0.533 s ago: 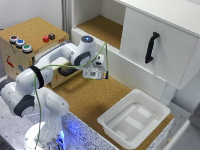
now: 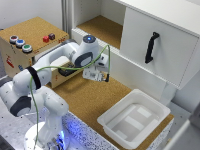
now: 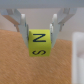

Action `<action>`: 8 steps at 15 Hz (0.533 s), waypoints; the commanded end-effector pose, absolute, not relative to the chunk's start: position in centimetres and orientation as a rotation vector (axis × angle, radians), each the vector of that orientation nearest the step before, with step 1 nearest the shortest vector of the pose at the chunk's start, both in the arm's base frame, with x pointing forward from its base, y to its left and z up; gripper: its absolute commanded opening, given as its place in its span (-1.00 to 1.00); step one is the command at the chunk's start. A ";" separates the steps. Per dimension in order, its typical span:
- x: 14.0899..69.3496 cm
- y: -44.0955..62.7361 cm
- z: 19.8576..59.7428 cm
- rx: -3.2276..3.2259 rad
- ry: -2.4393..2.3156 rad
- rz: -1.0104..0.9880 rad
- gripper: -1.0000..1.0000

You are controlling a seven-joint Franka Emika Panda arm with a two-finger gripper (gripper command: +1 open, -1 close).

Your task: Store the yellow object in the box

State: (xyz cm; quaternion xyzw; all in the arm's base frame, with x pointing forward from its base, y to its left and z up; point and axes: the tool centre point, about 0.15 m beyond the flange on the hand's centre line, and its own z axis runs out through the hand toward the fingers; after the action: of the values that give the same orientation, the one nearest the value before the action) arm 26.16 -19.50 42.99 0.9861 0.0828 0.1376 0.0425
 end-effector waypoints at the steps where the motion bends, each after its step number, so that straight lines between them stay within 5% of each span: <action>1: 23.8 -28.3 39.7 3.019 -0.111 0.381 -1.00; 8: 22.0 -30.1 39.8 2.940 -0.515 0.313 -1.00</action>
State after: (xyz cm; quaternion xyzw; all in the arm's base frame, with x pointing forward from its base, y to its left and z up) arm 21.69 -28.49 39.89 0.9845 -0.1194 0.1210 0.0433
